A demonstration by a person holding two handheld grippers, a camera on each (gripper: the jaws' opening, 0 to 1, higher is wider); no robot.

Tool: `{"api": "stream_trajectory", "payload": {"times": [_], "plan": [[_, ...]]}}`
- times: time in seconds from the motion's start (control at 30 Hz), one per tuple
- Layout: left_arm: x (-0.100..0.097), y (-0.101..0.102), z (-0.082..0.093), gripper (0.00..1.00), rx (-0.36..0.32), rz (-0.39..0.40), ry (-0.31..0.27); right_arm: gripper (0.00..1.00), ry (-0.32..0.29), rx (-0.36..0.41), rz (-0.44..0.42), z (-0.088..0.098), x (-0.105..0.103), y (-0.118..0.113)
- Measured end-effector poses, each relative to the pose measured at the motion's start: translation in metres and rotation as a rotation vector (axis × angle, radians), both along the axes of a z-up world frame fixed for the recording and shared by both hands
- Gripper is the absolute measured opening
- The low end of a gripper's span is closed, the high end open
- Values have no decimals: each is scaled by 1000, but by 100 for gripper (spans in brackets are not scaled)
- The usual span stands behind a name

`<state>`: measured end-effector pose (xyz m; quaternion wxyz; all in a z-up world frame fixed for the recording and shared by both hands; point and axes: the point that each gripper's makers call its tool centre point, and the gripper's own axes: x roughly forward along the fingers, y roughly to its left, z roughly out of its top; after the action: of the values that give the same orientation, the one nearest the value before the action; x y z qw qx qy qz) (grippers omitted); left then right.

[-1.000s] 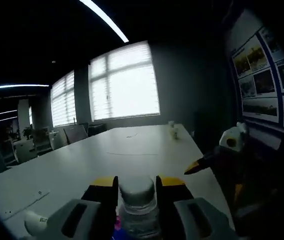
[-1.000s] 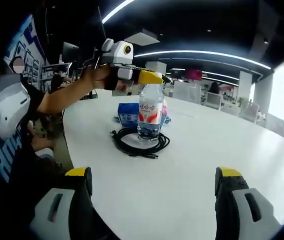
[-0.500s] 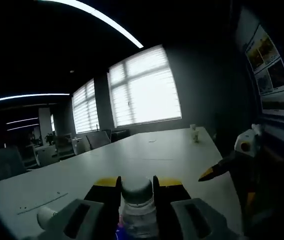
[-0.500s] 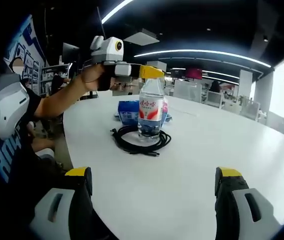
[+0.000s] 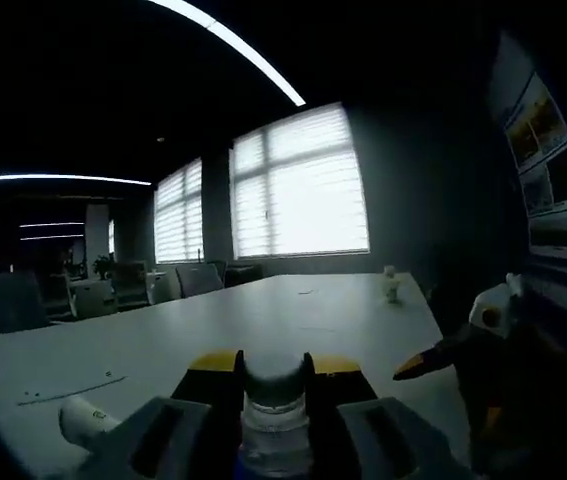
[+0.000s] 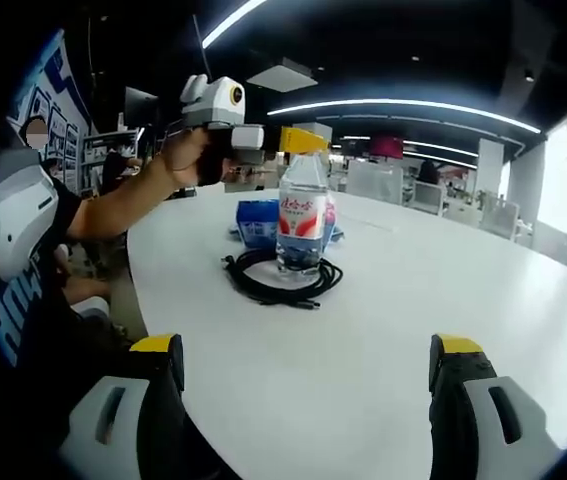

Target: Arrange the tabletop items into an orderly group along one side of the table until the central work area is clear of visible clutter.

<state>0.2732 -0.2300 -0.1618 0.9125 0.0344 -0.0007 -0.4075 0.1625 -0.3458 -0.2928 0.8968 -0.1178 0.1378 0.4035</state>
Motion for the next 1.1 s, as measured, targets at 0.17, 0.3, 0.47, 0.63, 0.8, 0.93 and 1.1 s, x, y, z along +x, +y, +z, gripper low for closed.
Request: {"api": "stream_trajectory", "payload": {"times": [0.17,0.3,0.47,0.63,0.8,0.93,1.1], "plan": [[0,-1,0,19,1,-27,14,100,0,2,-4,0,1,-1],[-1,-3,0,19,1,-50,20,100,2,2,-3,0,1,0],[-3,-3,0,19,5,-77,28,100,0,2,-2,1,2,1],[-4,-1,10,19,-32,-111,44,100,-1,2,-6,2,3,1],[-8,8,33,19,-77,-156,49,100,2,-5,-8,2,3,0],[-10,21,54,19,-97,-183,42,100,-3,-5,-8,4,4,1],[-14,41,69,19,-89,-195,31,100,-4,-10,-3,6,5,5]]}}
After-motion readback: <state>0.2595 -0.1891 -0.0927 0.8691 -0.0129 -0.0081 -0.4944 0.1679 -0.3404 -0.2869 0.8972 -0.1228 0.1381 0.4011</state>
